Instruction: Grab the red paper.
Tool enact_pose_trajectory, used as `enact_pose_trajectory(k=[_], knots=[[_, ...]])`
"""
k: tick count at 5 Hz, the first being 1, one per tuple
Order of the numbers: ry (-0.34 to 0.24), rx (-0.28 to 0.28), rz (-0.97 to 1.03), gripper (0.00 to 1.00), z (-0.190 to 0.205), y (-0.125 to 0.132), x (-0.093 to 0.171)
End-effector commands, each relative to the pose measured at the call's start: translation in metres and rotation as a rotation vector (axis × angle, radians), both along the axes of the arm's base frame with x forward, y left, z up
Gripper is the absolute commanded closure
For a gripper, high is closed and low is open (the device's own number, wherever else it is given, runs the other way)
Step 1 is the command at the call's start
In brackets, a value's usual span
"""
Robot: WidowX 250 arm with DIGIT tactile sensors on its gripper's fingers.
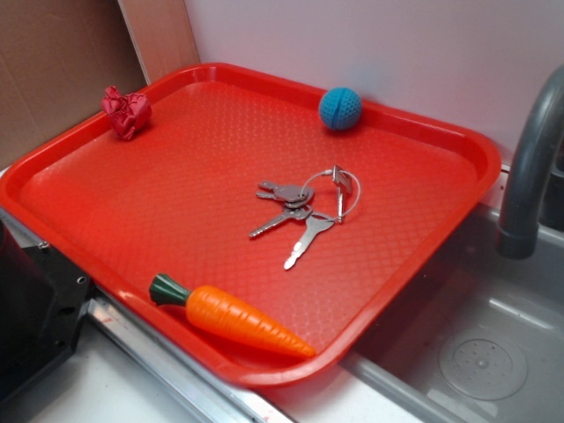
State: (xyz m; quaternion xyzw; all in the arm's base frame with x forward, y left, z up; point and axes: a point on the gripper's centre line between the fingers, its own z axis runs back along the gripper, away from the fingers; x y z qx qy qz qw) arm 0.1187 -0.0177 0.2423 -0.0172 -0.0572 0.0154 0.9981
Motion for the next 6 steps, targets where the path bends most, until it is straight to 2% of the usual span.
enact_pose_trajectory(k=[1, 2, 3, 4, 5, 6], knots=[[0.0, 0.0, 0.0, 0.0, 0.0, 0.0, 0.0], [0.098, 0.1, 0.245, 0.0, -0.05, 0.05, 0.017], [0.152, 0.153, 0.494, 0.0, -0.097, 0.093, 0.033], [0.101, 0.165, 0.752, 0.0, -0.121, 0.116, 0.046], [0.042, 0.259, 1.0, 0.0, -0.134, 0.144, 0.052], [-0.048, 0.206, 0.973, 0.0, -0.139, 0.154, 0.058]])
